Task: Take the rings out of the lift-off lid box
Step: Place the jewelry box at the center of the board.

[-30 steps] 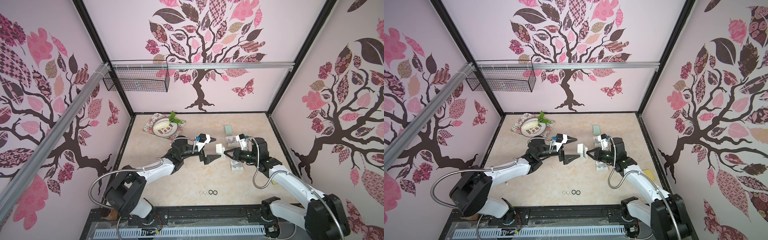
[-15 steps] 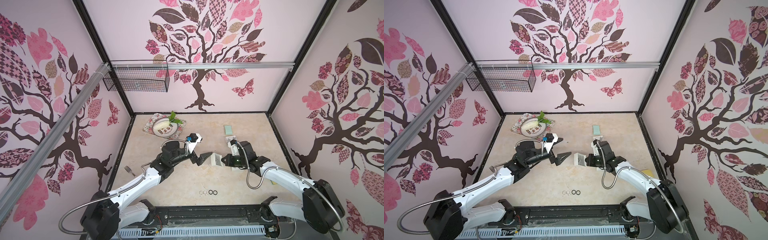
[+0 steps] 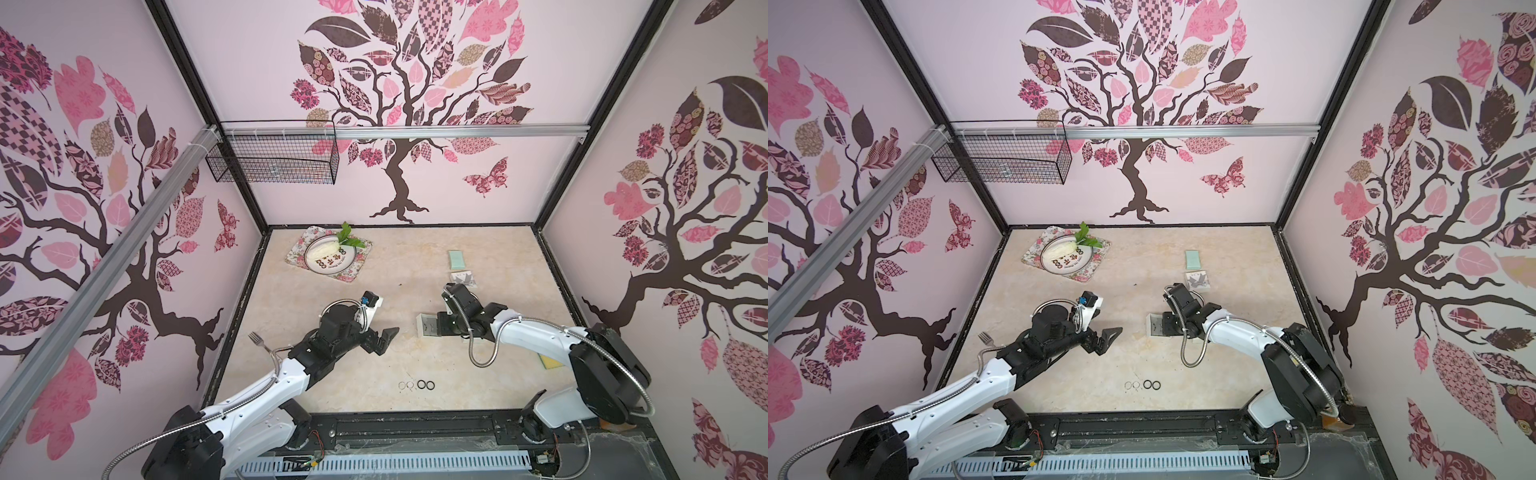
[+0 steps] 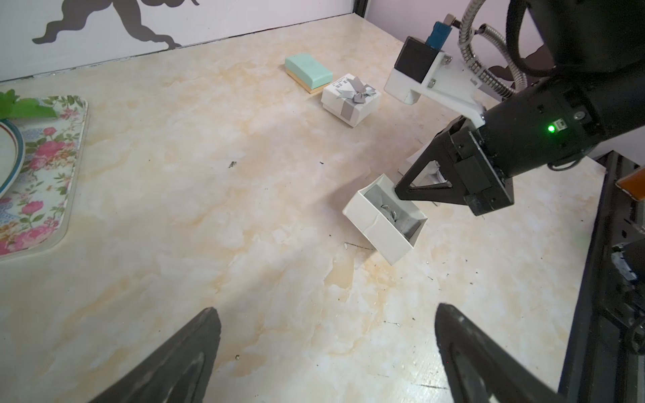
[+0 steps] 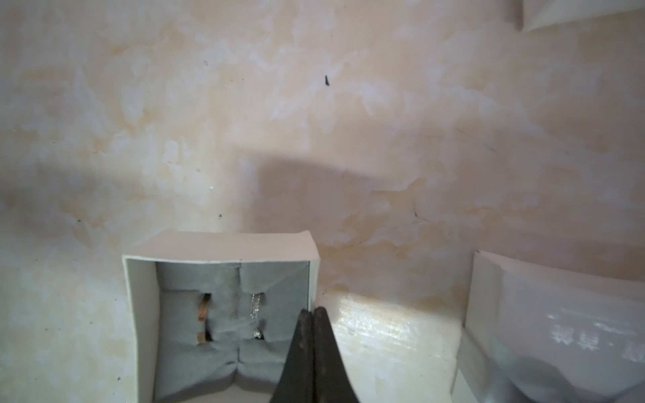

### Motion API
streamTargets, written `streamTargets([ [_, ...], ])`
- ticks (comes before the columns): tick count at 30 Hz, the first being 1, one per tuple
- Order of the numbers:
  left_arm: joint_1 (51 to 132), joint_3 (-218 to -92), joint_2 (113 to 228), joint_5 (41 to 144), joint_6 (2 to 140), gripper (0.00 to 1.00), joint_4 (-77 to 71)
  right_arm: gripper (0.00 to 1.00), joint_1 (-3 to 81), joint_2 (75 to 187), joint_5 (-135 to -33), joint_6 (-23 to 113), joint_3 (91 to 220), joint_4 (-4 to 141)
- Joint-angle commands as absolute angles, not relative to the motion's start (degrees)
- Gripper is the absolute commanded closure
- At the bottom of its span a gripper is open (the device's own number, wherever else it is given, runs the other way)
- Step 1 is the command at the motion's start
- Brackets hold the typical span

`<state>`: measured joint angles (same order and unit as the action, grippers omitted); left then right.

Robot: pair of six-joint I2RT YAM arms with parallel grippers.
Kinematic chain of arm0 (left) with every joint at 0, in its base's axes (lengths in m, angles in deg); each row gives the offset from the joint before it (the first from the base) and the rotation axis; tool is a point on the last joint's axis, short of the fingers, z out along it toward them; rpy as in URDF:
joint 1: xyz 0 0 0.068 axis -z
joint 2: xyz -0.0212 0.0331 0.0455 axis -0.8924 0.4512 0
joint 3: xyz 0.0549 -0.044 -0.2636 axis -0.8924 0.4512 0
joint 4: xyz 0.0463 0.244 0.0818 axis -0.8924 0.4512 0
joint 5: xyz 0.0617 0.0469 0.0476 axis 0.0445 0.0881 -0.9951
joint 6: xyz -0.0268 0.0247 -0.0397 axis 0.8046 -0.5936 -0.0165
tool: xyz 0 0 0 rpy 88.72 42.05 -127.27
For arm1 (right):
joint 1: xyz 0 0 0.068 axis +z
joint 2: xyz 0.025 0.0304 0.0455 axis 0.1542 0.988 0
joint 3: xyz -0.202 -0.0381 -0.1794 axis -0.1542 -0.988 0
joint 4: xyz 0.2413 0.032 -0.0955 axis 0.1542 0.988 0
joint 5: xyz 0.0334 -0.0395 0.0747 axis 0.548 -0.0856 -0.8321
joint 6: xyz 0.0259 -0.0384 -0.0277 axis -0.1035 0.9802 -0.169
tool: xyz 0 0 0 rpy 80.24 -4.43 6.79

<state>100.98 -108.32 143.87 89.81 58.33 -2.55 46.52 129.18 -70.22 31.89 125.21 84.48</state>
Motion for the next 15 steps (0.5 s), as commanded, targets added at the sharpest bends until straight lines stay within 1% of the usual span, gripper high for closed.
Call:
streamTargets([
  [1,101.1,-106.3,143.2,88.7,59.1,0.02,-3.8,1.0,48.2,131.8,-65.4,29.3,127.8,87.8],
  [9,101.0,-105.0,144.2,88.9,59.4,0.02,-5.7,1.0,49.6,133.4,-63.5,27.5,130.3,90.4],
  [14,101.0,-105.0,144.9,89.0,59.5,0.02,-6.3,0.89,49.8,131.5,-63.4,27.8,131.6,92.2],
  [15,101.0,-105.2,145.2,89.1,59.5,0.02,-6.3,0.88,49.9,131.0,-63.5,27.9,132.0,92.7],
])
